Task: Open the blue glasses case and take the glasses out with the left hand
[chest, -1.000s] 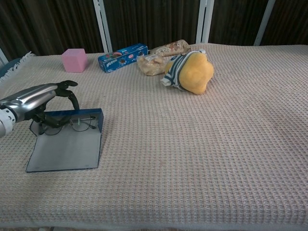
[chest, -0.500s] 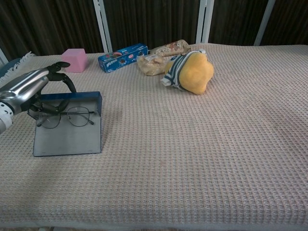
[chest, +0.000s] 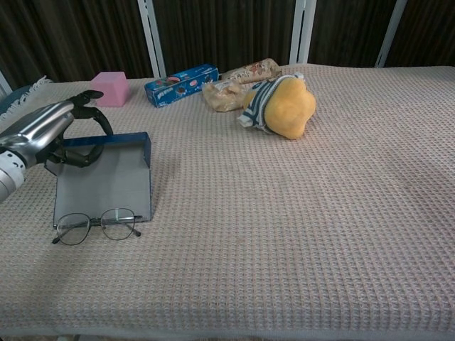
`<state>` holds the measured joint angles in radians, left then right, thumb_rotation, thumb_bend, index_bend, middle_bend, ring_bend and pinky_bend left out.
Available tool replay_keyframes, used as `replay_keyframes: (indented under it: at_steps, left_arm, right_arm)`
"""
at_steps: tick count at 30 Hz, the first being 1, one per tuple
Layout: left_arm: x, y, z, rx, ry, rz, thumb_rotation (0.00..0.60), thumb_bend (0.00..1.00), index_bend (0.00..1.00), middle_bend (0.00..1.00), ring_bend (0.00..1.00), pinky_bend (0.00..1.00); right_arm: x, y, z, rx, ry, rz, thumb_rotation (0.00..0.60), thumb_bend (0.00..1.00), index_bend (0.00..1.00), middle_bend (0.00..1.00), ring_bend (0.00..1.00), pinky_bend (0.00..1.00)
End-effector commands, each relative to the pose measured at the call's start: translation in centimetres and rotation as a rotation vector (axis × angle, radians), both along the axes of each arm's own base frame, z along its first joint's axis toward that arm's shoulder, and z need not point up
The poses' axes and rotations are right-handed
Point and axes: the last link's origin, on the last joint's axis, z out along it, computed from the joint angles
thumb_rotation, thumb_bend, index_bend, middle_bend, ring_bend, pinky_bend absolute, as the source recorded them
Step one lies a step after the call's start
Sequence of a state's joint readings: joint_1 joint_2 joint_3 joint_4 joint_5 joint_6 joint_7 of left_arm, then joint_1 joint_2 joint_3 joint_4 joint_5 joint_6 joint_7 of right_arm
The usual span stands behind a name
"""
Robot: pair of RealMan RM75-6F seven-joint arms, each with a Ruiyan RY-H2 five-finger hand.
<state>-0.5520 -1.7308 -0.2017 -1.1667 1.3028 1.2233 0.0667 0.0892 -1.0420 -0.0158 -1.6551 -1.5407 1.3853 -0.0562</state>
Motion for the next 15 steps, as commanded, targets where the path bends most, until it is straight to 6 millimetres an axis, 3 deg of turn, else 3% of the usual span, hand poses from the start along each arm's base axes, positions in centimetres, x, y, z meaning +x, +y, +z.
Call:
replay_keyframes:
  at_steps: [1,7,15]
  left_arm:
    - [0.3,1.5,1.1,0.038,-0.01,0.016,0.6,0.43,0.44,0.0,0.0,0.0]
    - [0.0,4.2,2.3,0.068,-0.01,0.083,0.6,0.44,0.44,0.0,0.0,0.0]
    - [-2.4,6.7,2.4,0.06,0.04,0.208,0.6,0.44,0.4,0.0,0.0,0.0]
  right_arm:
    - [0.0,0.0,0.0,0.0,0.0,0.0,0.6,0.19,0.0,0.0,0.0,0.0]
    - [0.0,0.0,0.0,-0.001,0.002,-0.001,0.6,0.19,0.0,0.0,0.0,0.0]
    - [-0.1,-0.1,-0.2,0.004,0.007,-0.005,0.6,0.19,0.0,0.0,0.0,0.0]
